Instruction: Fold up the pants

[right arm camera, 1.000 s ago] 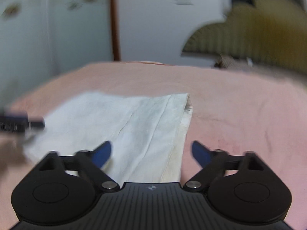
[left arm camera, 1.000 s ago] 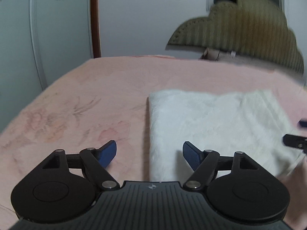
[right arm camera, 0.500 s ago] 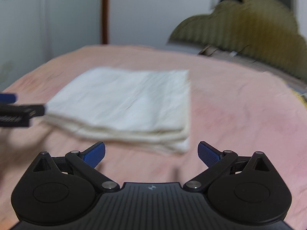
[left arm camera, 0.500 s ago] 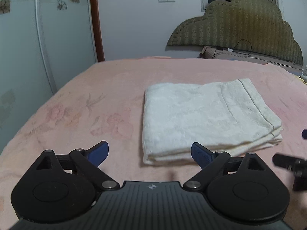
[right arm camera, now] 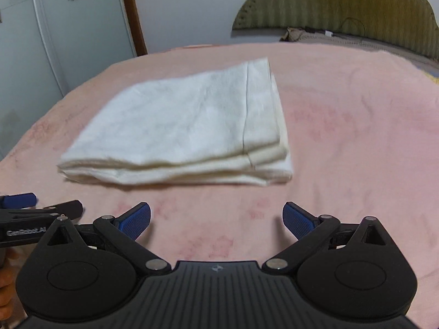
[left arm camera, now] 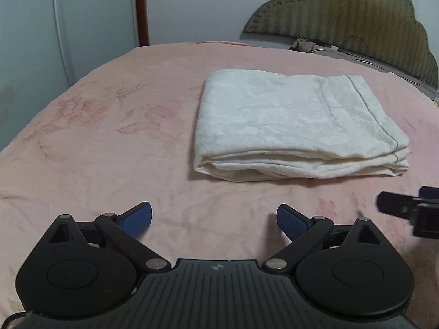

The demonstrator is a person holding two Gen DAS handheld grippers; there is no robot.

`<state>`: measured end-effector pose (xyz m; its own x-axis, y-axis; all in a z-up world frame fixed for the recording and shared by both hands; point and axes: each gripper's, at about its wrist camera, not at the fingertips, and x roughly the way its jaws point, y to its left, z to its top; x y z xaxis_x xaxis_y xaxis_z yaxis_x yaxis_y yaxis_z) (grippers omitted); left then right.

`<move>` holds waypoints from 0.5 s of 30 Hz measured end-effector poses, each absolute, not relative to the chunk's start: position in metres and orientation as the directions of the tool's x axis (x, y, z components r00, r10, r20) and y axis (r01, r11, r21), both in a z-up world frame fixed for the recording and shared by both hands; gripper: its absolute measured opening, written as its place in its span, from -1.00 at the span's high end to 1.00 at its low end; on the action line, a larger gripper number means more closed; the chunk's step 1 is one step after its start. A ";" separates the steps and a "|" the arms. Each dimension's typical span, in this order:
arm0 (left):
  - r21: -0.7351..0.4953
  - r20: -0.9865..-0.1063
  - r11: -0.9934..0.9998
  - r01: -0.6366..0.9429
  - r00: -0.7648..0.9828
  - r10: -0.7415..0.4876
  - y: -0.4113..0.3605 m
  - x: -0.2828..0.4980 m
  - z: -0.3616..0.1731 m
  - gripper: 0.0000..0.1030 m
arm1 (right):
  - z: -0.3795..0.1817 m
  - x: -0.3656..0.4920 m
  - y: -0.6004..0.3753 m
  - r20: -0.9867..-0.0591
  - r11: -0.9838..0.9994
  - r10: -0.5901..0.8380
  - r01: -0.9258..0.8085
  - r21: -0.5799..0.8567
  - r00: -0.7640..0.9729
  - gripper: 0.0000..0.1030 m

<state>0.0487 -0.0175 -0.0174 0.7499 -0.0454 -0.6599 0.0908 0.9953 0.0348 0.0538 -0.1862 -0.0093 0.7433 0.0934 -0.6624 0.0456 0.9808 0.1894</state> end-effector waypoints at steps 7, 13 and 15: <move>0.021 -0.652 0.996 0.089 0.756 -0.054 -0.024 0.051 -0.020 -0.93 | -0.023 0.054 -0.192 -0.651 0.987 0.051 0.061 0.149 0.757 -1.00; 0.059 -0.646 0.994 0.089 0.763 -0.029 -0.031 0.050 -0.027 -0.94 | -0.028 0.054 -0.187 -0.647 0.994 0.014 0.057 0.089 0.762 -1.00; 0.069 -0.640 0.994 0.087 0.768 -0.023 -0.033 0.048 -0.029 -0.95 | -0.029 0.054 -0.187 -0.646 0.995 0.011 0.055 0.083 0.763 -1.00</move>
